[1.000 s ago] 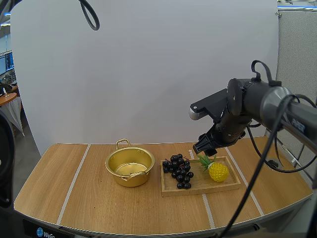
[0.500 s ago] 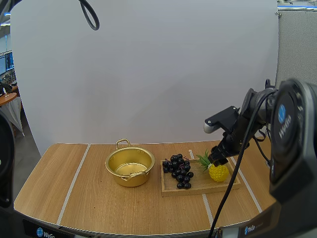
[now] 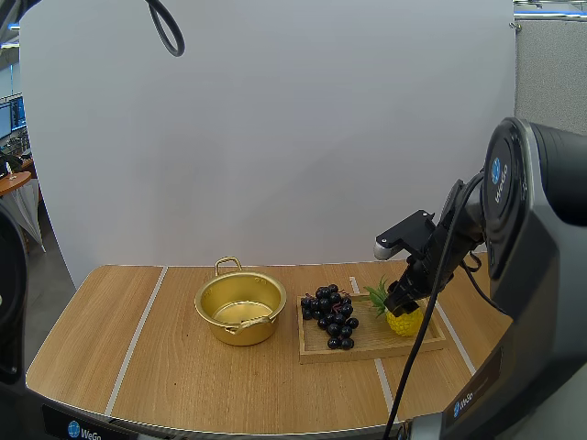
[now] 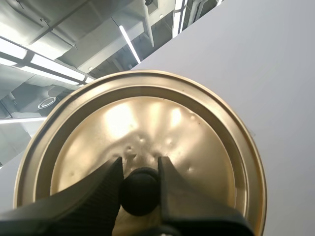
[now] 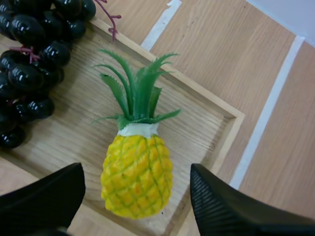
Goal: Open the pot, put the pineapple inside, and close it
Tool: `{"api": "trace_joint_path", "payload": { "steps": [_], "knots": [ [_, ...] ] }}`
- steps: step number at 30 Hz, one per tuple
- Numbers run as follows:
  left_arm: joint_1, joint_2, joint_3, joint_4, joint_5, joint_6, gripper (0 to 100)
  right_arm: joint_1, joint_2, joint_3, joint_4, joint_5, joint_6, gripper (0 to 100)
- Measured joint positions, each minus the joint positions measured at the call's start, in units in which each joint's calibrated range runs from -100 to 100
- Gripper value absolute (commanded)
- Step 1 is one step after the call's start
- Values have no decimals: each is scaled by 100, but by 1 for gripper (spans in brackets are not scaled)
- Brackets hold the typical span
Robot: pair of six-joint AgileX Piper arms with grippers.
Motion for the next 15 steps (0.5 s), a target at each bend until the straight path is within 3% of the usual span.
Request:
{"api": "trace_joint_path", "payload": {
  "steps": [7,15],
  "knots": [
    [0,0,0,0,0,-10,0,16,446,0,385,-311,-364,100],
    [0,0,0,0,0,-10,0,164,550,0,435,-695,-371,100]
  ]
}}
